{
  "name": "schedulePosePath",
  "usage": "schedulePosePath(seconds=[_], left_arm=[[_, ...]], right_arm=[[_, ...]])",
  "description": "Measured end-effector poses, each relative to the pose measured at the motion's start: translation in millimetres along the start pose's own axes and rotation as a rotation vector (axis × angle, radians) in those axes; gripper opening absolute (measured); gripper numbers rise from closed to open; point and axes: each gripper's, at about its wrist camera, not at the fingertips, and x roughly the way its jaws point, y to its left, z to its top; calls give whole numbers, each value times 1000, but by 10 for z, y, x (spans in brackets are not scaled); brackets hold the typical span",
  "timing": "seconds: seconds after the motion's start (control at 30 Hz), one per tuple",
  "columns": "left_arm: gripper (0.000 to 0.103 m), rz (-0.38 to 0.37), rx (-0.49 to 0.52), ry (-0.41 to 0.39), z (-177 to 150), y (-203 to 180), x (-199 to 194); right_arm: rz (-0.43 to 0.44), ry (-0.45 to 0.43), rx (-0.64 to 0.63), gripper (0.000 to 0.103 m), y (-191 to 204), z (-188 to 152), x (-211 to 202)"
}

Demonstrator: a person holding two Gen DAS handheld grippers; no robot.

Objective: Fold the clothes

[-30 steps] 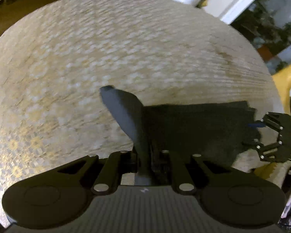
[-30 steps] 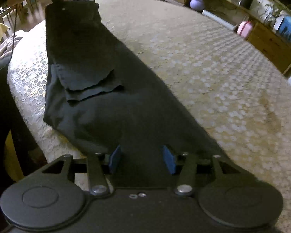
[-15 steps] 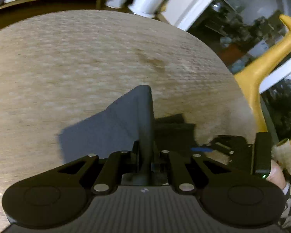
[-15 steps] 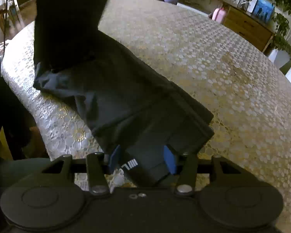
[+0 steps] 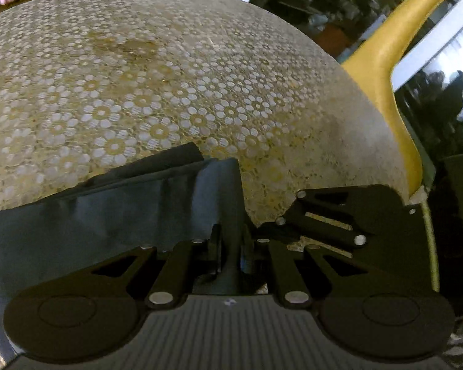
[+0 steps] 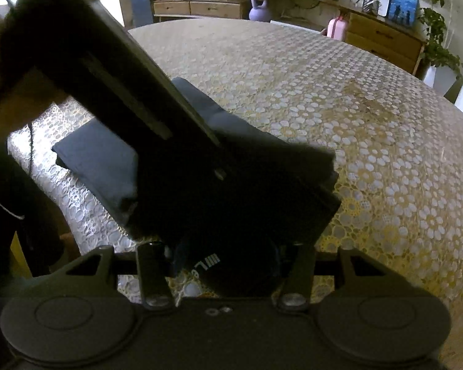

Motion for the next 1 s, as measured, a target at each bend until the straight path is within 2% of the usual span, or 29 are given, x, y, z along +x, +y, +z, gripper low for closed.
schedulePosePath(seconds=[0.07,0.1,0.17,0.2,0.23,0.3,0.37,0.43,0.5,0.6,0.7,0.83,0.9,1.0], left_arm=[[13,-31,-3,16,1,44,26],[23,-46,-4,23,1,66,38],[61,-100,-3,19,-19,82,-16],[89,-135,0,9,-36,81,-71],[94,-170,0,-1,-51,82,-129],[94,-227,-27,-18,-50,133,-287],[94,-218,-68,-48,-45,242,-473],[94,-149,-87,-99,-88,406,-690],[94,-50,-101,-143,-190,597,-873],[94,35,-141,-157,-409,890,-1062],[94,102,-132,-152,-638,1031,-1125],[94,109,-141,-110,-876,1121,-1041],[95,108,-164,-94,-954,1172,-972],[95,113,-143,-110,-984,1145,-961]], right_arm=[[-3,3,-1,103,-11,-22,-39],[-6,8,-1,103,-21,-34,-75],[-19,9,5,103,-71,-78,-204],[-29,7,8,103,-102,-102,-290],[-38,6,11,103,-132,-126,-376],[-62,-9,33,103,-205,-193,-566],[-85,-37,69,103,-281,-257,-765],[-86,-83,115,103,-331,-272,-913],[-69,-112,147,103,-329,-235,-956],[-43,-92,202,103,-322,-118,-740],[-32,-47,270,103,-332,-23,-475],[-55,45,346,103,-320,58,-129],[-85,66,325,103,-247,100,-67],[-132,61,295,103,-191,215,-119]])
